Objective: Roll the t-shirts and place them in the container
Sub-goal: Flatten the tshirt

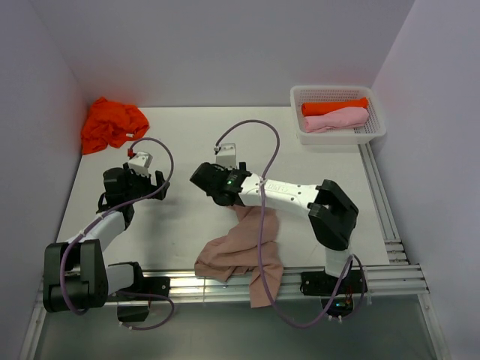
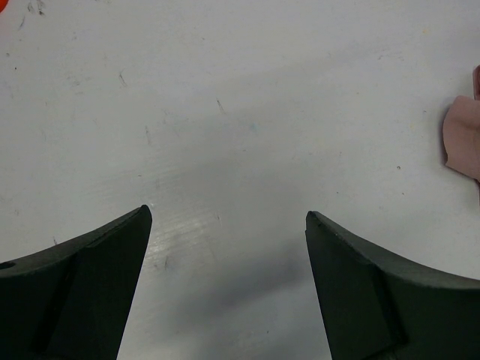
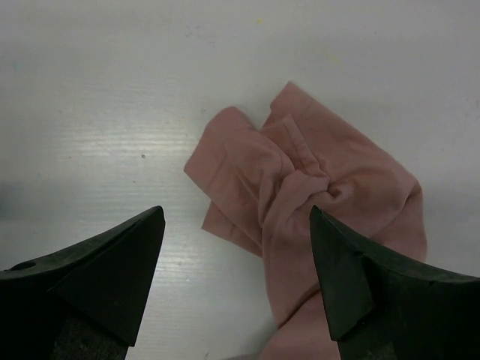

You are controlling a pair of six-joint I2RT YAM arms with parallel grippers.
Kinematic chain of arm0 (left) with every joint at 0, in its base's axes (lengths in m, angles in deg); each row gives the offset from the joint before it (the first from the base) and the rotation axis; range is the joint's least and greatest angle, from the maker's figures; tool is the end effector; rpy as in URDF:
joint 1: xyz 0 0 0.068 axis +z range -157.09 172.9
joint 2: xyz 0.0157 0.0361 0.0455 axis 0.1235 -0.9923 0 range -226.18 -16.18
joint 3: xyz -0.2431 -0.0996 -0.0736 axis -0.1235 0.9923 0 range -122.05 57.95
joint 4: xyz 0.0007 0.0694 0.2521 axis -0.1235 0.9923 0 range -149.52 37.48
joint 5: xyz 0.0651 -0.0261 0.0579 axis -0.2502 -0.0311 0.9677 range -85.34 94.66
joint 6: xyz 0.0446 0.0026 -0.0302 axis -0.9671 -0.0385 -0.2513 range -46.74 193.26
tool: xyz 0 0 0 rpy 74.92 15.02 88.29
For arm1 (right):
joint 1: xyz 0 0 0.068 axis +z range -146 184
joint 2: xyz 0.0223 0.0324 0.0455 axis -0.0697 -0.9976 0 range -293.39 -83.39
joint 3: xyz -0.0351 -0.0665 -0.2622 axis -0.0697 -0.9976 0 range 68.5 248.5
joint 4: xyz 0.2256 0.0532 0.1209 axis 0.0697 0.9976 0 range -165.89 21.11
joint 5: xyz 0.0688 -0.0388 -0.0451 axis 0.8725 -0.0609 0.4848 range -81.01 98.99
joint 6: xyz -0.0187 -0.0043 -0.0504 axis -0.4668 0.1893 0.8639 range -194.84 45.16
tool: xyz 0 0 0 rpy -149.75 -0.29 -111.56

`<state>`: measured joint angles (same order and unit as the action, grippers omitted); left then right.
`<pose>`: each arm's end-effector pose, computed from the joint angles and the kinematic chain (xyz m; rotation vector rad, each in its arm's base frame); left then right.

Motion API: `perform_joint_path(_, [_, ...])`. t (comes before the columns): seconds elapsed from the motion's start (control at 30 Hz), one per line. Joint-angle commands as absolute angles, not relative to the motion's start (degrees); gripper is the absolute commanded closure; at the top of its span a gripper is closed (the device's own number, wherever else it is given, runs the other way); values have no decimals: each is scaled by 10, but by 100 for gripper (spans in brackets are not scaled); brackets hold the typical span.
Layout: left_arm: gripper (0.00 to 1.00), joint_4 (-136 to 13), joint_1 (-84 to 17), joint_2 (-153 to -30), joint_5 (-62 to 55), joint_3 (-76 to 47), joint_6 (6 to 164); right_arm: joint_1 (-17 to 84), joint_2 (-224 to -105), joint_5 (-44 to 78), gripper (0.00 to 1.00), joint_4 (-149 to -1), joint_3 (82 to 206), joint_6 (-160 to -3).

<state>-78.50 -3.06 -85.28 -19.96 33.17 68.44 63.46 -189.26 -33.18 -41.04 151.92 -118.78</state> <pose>0.2397 0.0019 0.1864 0.2851 1.9650 -0.3319 0.2217 0.3287 0.2448 -0.0512 2.2435 -0.0196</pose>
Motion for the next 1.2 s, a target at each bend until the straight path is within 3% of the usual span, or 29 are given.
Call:
perform_joint_path(0.0, [10,-798,-33,-851,-207,314,686,614,-1892,-304,17,-391,1533,-1196])
perform_joint_path(0.1, [11,-795,-33,-853,-207,312,686,589,-1899,-271,26,-407,1517,-1187])
perform_joint_path(0.67, [11,-790,-33,-854,-213,311,685,530,-1996,-194,37,-411,1545,-1154])
perform_joint_path(0.77, [11,-790,-33,-854,-219,311,687,518,-1999,-174,55,-415,1547,-1146])
perform_joint_path(0.8, [11,-789,-33,-854,-220,310,688,515,-1999,-169,68,-414,1557,-1145])
perform_joint_path(0.9, [11,-760,-33,-857,-238,292,690,495,-1993,-168,86,-398,1588,-1141])
perform_joint_path(1.03, [12,-693,-33,-846,-301,256,678,444,-1944,-121,96,-406,1589,-1152])
perform_joint_path(1.17, [11,-602,-48,-832,-356,210,623,388,-1893,-94,100,-430,1567,-1174])
